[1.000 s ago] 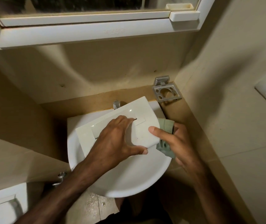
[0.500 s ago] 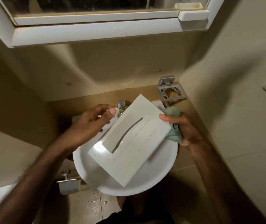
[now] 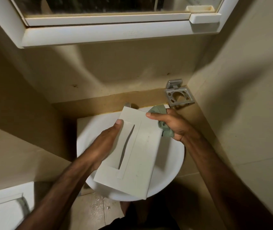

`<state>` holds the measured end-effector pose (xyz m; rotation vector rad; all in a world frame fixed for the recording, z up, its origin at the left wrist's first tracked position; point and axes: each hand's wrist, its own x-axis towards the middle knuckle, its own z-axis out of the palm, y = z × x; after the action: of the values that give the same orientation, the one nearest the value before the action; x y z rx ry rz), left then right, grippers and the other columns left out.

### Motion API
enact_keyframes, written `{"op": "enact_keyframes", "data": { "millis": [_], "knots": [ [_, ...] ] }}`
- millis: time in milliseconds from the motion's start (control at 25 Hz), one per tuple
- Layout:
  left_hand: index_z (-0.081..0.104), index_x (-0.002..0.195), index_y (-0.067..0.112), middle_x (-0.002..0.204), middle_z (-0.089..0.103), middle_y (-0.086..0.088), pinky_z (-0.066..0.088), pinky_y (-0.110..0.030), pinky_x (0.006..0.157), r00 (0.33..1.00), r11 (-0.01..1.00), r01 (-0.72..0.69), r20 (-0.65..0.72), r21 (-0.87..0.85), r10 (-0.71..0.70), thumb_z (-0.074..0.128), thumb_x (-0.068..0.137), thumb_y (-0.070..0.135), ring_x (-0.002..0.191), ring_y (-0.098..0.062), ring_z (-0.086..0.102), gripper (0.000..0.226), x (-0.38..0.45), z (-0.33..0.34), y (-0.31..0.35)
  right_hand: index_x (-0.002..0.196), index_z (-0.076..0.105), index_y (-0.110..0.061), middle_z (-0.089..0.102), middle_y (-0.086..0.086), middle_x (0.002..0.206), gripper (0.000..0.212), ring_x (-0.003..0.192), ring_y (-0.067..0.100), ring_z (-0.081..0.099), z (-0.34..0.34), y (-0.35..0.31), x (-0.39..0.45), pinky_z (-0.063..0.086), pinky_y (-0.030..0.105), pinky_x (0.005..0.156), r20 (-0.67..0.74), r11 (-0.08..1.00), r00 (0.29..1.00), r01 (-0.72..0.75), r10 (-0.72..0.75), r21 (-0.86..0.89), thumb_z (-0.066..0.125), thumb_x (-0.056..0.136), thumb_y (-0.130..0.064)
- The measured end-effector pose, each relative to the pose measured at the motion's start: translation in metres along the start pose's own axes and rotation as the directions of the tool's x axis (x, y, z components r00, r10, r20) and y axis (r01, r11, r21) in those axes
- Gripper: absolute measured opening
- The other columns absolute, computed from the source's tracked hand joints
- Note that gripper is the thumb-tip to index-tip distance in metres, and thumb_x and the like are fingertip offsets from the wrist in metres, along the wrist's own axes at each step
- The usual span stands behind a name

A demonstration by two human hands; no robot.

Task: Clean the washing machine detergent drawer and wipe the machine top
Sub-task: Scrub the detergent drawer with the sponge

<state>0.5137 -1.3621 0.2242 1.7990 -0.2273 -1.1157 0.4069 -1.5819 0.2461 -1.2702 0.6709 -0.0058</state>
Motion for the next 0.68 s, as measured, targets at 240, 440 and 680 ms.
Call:
{"op": "enact_keyframes", "data": {
  "millis": [240, 440, 680],
  "knots": [
    [0.069, 0.13, 0.026, 0.121, 0.074, 0.009, 0.048, -0.038, 0.11, 0.995, 0.994, 0.093, -0.04, -0.052, -0.095, 0.041, 0.098, 0.071, 0.118, -0.016, 0.066, 0.061, 0.001, 0.01, -0.007, 0.086, 0.07, -0.019, 0.033, -0.009, 0.055, 0.013, 0.045, 0.009, 0.022, -0.003, 0.017, 0.009, 0.019, 0.013, 0.039, -0.13, 0.993, 0.99, 0.046, -0.06, -0.111, 0.081, 0.089, -0.024],
    [0.067, 0.134, 0.027, 0.132, 0.069, 0.007, 0.037, -0.048, 0.12, 0.991, 0.984, 0.102, -0.069, -0.145, -0.113, 0.044, 0.092, 0.079, 0.129, -0.022, 0.059, 0.071, 0.003, 0.017, -0.013, 0.09, 0.074, -0.013, 0.059, -0.01, 0.062, 0.017, 0.052, 0.009, 0.051, -0.002, 0.026, 0.013, 0.043, 0.027, 0.052, -0.189, 0.952, 0.95, 0.201, -0.247, -0.23, 0.078, 0.093, -0.029],
    [0.068, 0.133, 0.032, 0.136, 0.068, 0.01, 0.036, -0.046, 0.121, 0.991, 0.957, 0.089, -0.069, -0.278, -0.113, 0.057, 0.062, 0.094, 0.135, -0.019, 0.057, 0.095, 0.004, 0.02, -0.021, 0.134, 0.059, -0.013, 0.057, 0.005, 0.126, 0.045, 0.099, 0.01, 0.053, 0.018, 0.014, -0.026, 0.041, 0.018, 0.073, -0.243, 0.388, 0.532, 0.179, -0.811, -0.904, 0.066, 0.096, -0.035]
  ]
}}
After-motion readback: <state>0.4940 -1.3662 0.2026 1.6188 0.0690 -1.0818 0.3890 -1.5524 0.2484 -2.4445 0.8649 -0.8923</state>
